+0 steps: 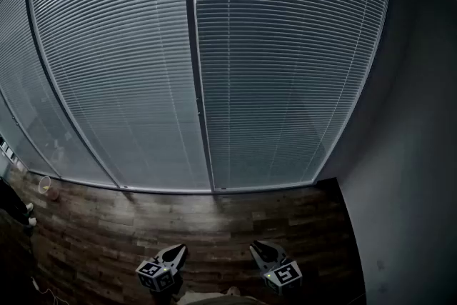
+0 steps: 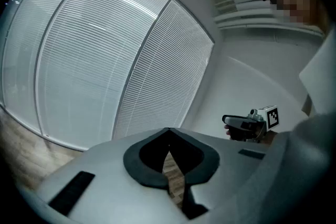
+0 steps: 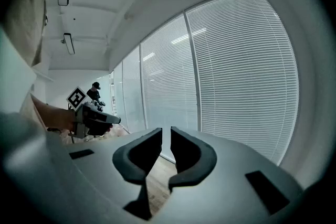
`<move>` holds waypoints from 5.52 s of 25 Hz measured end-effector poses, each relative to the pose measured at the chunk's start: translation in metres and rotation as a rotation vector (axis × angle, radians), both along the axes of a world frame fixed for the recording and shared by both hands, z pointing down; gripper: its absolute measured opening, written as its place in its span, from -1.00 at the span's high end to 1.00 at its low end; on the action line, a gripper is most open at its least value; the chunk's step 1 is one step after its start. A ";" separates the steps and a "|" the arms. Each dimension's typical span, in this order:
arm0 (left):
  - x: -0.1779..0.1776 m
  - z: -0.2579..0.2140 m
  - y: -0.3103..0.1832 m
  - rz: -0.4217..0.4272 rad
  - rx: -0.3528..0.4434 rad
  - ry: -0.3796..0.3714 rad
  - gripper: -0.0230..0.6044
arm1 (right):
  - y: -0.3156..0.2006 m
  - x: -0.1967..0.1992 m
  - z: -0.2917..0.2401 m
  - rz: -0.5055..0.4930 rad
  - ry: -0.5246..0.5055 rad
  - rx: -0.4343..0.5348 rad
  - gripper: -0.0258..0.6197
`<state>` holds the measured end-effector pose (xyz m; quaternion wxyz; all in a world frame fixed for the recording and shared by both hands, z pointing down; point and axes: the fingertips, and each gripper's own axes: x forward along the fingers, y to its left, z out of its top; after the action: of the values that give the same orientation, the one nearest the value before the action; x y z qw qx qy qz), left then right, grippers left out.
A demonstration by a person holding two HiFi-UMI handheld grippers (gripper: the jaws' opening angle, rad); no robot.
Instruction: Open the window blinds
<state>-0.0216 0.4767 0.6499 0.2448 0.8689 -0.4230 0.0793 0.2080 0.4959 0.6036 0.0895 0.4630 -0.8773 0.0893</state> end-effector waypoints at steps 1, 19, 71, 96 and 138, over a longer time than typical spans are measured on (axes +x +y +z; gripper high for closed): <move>0.003 0.001 0.000 0.008 0.003 0.010 0.88 | 0.000 0.002 0.001 0.001 -0.001 -0.002 0.74; 0.024 -0.019 0.023 -0.008 -0.020 0.051 0.88 | 0.010 0.006 -0.007 -0.021 -0.098 -0.011 0.74; -0.116 -0.040 -0.111 0.052 0.061 0.051 0.88 | -0.133 -0.124 -0.033 0.036 -0.052 -0.033 0.73; -0.162 -0.001 -0.209 0.015 0.025 0.130 0.88 | -0.232 -0.163 -0.022 0.053 -0.039 0.006 0.74; -0.116 0.009 -0.310 -0.091 -0.045 0.225 0.89 | -0.361 -0.099 0.007 -0.004 -0.072 -0.026 0.74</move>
<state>-0.1378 0.1667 0.6592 0.3136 0.8464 -0.4300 -0.0203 0.1092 0.1350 0.6110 0.0640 0.4564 -0.8797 0.1174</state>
